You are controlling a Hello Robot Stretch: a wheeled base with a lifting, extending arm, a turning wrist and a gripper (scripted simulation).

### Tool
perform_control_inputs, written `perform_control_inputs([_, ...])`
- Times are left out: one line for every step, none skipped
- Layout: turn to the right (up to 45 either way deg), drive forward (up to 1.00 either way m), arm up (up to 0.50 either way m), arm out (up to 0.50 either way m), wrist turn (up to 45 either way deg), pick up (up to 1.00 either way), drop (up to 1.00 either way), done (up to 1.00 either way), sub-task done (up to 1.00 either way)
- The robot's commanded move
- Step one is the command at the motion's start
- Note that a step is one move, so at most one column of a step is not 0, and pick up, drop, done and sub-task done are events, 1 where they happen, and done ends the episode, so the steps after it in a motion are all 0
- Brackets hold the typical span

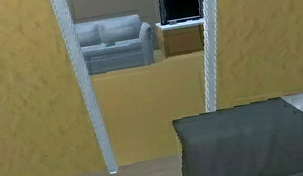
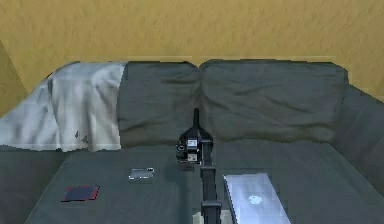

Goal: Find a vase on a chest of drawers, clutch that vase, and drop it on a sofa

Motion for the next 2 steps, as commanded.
perform_control_inputs([0.0, 0.0, -0.32, 0.0, 0.0, 0.0, 0.0, 0.0, 0.0])
perform_control_inputs([0.0, 0.0, 0.0, 0.0, 0.0, 0.0, 1.0, 0.0, 0.0])
